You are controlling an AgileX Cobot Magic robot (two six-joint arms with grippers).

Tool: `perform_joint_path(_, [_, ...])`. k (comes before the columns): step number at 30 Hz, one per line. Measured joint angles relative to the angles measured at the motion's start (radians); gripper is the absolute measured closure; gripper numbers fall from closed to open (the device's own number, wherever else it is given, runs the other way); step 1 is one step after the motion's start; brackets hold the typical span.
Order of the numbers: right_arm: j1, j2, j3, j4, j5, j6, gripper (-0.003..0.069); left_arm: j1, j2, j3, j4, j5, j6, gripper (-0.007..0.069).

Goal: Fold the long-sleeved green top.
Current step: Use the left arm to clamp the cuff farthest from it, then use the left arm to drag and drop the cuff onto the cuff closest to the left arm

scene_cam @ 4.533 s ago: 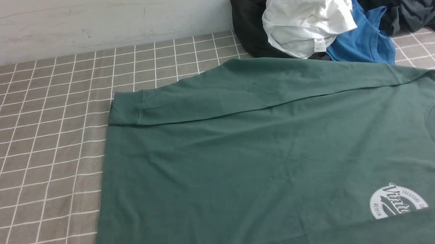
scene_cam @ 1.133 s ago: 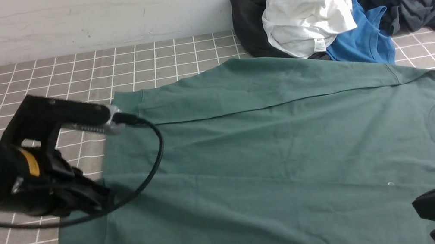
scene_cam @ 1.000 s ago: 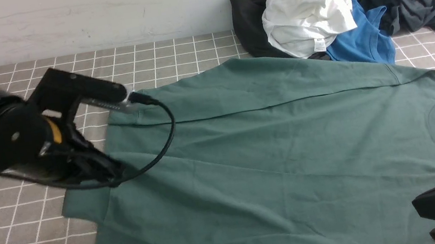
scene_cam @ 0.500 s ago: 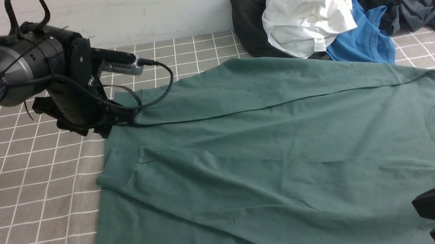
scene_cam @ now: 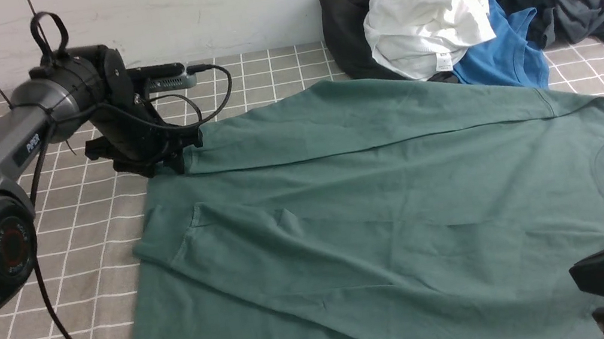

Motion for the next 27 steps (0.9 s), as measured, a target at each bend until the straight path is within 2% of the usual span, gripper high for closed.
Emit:
perform_joint_path(6, [0.000,0.005,0.000,-0.007,-0.002,0.000,0.0669,0.000,0.016,-0.025,0.005,-0.002,0.000,0.0452])
perform_joint_path(7, [0.000,0.006,0.000,-0.007,-0.002,0.000,0.0669,0.000,0.016,-0.031,0.005,0.006,0.001,0.0511])
perform_joint_path(10, [0.000,0.006,0.000,-0.007,-0.003,0.000,0.0669,0.000,0.015,-0.043,0.003,0.039,0.003,0.0592])
perform_joint_path(13, [0.000,0.006,0.000,-0.007,-0.003,0.000,0.0669,0.000,-0.003,-0.054,0.003,0.092,0.005,0.0601])
perform_joint_path(20, [0.000,0.006,0.000,-0.008,-0.003,0.000,0.0669,-0.035,-0.137,-0.064,0.025,0.319,0.076,0.0601])
perform_joint_path(23, [0.000,0.006,0.000,-0.014,0.005,-0.001,0.0669,-0.063,-0.213,0.036,0.022,0.320,0.087,0.0601])
perform_joint_path(27, [0.000,-0.005,0.000,-0.022,0.020,-0.001,0.0669,-0.104,-0.327,0.270,0.028,0.321,0.091,0.0601])
